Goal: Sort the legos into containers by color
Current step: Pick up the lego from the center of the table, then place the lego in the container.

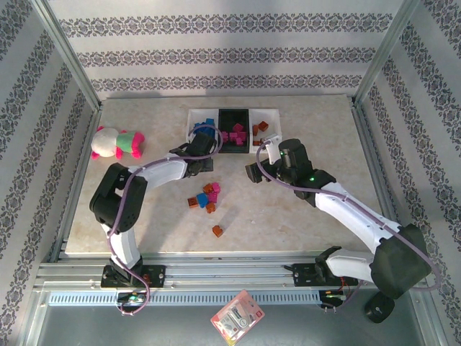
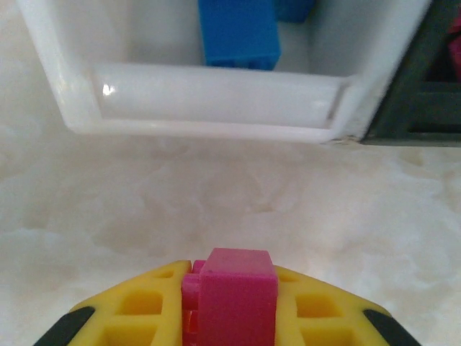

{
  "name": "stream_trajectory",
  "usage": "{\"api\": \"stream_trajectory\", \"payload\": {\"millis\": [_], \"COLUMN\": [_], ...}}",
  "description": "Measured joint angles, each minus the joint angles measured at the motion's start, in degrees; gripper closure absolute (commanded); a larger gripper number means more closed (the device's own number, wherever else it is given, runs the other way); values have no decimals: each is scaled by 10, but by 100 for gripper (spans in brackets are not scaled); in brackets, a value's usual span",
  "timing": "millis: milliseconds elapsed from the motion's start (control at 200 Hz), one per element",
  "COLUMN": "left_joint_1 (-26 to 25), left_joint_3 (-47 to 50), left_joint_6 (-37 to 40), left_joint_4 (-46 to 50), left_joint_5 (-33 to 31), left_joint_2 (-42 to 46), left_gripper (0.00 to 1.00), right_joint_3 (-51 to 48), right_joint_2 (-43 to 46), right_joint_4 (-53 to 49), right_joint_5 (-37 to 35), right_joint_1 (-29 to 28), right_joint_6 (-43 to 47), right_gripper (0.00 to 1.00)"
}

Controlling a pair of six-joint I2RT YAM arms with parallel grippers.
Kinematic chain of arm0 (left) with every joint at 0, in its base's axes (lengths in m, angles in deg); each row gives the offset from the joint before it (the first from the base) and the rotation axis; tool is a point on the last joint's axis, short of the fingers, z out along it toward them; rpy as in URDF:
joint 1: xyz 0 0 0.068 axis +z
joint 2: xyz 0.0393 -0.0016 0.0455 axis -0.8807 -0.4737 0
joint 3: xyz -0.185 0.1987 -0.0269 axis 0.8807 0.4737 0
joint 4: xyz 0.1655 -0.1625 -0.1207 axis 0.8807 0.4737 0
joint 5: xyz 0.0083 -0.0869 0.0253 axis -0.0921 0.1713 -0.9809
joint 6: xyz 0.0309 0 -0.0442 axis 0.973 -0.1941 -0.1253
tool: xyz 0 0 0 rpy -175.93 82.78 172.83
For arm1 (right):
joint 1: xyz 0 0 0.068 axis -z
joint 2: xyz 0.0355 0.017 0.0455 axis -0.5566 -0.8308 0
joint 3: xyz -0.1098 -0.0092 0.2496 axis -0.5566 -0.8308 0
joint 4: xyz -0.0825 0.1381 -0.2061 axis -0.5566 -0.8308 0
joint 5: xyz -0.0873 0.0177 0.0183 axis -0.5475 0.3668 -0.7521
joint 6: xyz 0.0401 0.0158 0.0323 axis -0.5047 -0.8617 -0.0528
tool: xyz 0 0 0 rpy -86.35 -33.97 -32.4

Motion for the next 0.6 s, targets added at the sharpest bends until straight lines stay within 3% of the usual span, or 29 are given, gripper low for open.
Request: {"api": "stream_trajectory", "payload": {"millis": [325,600], "left_joint_1": [-51,-47], "left_joint_3": [-101,-344], "left_joint_6": [56,84], "left_joint_4": [50,78], "left_joint_5": [-17,-2], "left_joint_2": [3,-141], "left_gripper": [91,90], "right_joint_3": [-4,-34], "right_joint_2": [70,97], "right_joint_4": [-21,-30], "right_joint_5": [2,3], "right_joint_1": [0,0], "right_joint_6": [-28,-51], "right_gripper": [2,2]}}
